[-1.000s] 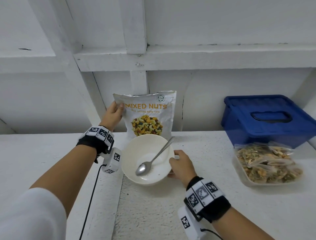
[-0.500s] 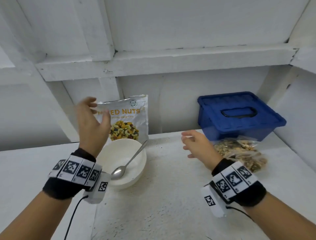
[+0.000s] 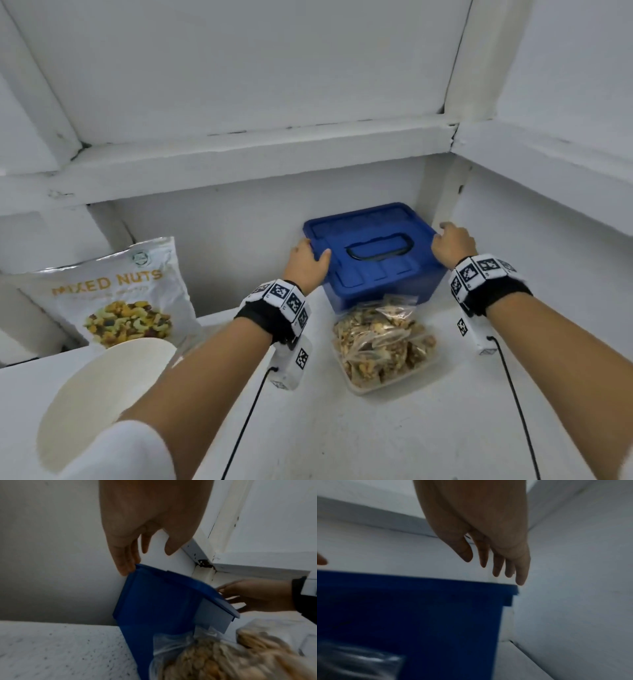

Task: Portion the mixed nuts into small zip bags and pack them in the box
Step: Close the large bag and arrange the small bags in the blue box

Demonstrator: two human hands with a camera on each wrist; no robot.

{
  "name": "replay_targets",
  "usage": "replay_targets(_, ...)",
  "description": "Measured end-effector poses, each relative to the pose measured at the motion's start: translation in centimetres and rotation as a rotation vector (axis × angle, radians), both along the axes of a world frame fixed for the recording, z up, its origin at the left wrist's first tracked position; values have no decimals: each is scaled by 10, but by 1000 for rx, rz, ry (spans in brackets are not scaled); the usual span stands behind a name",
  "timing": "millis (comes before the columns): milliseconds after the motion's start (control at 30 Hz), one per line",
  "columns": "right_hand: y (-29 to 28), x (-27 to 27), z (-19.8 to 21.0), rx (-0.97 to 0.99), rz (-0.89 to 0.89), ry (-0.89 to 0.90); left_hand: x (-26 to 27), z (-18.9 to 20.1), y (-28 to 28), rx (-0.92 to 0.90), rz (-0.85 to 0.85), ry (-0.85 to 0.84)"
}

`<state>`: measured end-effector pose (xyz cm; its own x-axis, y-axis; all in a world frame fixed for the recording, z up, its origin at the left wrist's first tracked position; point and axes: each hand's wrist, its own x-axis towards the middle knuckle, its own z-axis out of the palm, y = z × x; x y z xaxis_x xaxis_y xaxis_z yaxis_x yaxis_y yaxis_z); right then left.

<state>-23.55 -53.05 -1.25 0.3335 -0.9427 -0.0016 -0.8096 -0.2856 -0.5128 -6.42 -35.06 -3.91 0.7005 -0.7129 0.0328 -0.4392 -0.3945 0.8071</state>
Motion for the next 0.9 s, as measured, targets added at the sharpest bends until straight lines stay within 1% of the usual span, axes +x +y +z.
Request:
replay_targets(67, -15, -8, -11, 93, -54, -18, -1, -8, -11, 22, 5, 111)
replay_targets(167, -28, -11, -24, 254, -111, -159, 3, -16, -20, -38, 43, 310)
replay_targets(233, -33, -13, -32, 278, -136, -250, 6, -16, -20, -62, 58, 402)
replay_targets(300, -27, -13, -33, 276, -103, -294, 11, -14, -17, -80, 76, 454)
replay_targets(333, -18, -12, -29, 294, -83, -334, 13, -9, -12, -95, 85, 460)
replay_targets(400, -5, -11, -23, 315, -44, -420, 18, 2, -1, -121, 88, 415)
replay_targets(467, 7, -10, -15, 310, 14, -466, 19, 17, 15, -137, 96, 391)
replay_targets(567, 25, -10, -5, 306, 115, -524, 15, 31, 45, -197, 93, 399)
replay_targets(700, 49, -19, 0, 298, 231, -535, 1, 40, 90, -268, 81, 425)
replay_targets(800, 67, -28, 0, 247, 310, -481, -10, 42, 121, -306, 109, 405)
replay_targets(900, 88, -36, 3, 246, 366, -527, -22, 47, 151, -342, 127, 378)
